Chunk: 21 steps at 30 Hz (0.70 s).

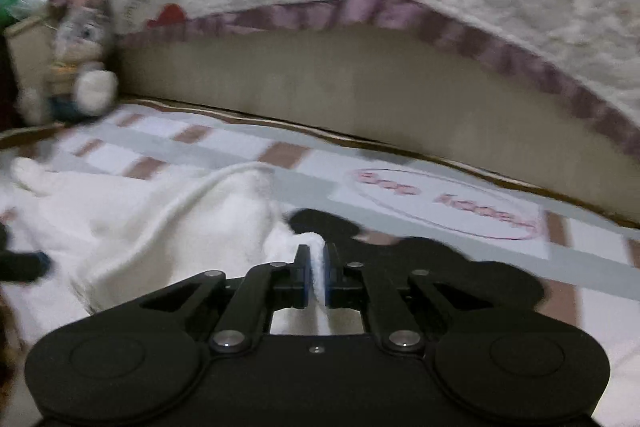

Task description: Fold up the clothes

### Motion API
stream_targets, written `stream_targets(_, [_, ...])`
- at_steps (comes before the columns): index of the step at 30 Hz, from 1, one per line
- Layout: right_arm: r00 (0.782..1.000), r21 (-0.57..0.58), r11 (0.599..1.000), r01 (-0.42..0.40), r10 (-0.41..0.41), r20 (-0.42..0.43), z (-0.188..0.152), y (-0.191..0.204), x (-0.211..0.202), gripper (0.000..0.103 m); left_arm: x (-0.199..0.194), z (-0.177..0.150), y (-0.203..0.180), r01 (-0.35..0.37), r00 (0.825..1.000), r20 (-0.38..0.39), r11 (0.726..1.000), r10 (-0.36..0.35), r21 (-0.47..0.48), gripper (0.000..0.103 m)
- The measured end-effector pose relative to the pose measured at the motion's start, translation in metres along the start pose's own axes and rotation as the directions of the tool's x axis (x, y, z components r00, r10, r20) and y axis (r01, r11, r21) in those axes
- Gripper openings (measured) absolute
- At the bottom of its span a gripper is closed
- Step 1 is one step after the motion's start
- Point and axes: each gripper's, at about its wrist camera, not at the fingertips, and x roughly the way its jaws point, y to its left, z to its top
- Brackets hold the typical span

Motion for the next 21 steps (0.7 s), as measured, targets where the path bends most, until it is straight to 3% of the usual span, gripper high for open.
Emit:
stream_targets(2, [0.995, -0.026, 0.995, 0.094, -0.093, 0.034, -0.001, -0.007, -0.004, 0.007, -0.002, 0.0, 0.011, -0.062, 0.998, -0.007, 0.998, 0.062, -0.004, 0.016])
stream_targets(5, [0.969, 0.016, 0.975, 0.22, -0.22, 0.111, 0.015, -0.03, -0.011, 0.007, 0.006, 0.014, 0.009, -0.158, 0.987, 0.042, 0.985, 0.156, 0.07, 0.018])
stream_targets(7, [0.948, 0.084, 0.957, 0.277, -0.287, 0.139, 0.026, -0.052, -0.014, 0.007, 0.015, 0.035, 0.011, -0.194, 0.979, 0.081, 0.973, 0.185, 0.125, 0.028])
stream_targets(9, [0.938, 0.135, 0.937, 0.322, -0.335, 0.087, 0.029, -0.076, 0.001, 0.007, 0.026, 0.058, 0.029, -0.199, 0.978, 0.086, 0.971, 0.188, 0.132, 0.041])
stream_targets(13, [0.96, 0.384, 0.888, 0.253, -0.279, 0.011, 0.038, -0.133, 0.025, 0.007, 0.085, 0.1, 0.06, -0.234, 0.97, -0.017, 0.951, 0.242, 0.204, 0.041])
stream_targets(15, [0.976, 0.439, 0.878, 0.189, -0.217, 0.014, 0.046, -0.15, 0.034, 0.007, 0.116, 0.114, 0.074, -0.24, 0.96, -0.082, 0.938, 0.268, 0.249, 0.041])
stream_targets(17, [0.994, 0.398, 0.912, 0.101, -0.112, 0.003, 0.054, -0.159, 0.048, 0.008, 0.143, 0.118, 0.087, -0.216, 0.952, -0.154, 0.936, 0.265, 0.279, 0.041])
stream_targets(20, [0.997, 0.381, 0.924, 0.023, -0.049, 0.057, 0.057, -0.162, 0.048, 0.008, 0.168, 0.121, 0.094, -0.149, 0.948, -0.234, 0.949, 0.217, 0.278, 0.042])
stream_targets(21, [0.997, 0.38, 0.925, -0.005, -0.026, 0.075, 0.058, -0.164, 0.047, 0.008, 0.173, 0.121, 0.096, -0.117, 0.949, -0.255, 0.958, 0.185, 0.26, 0.046])
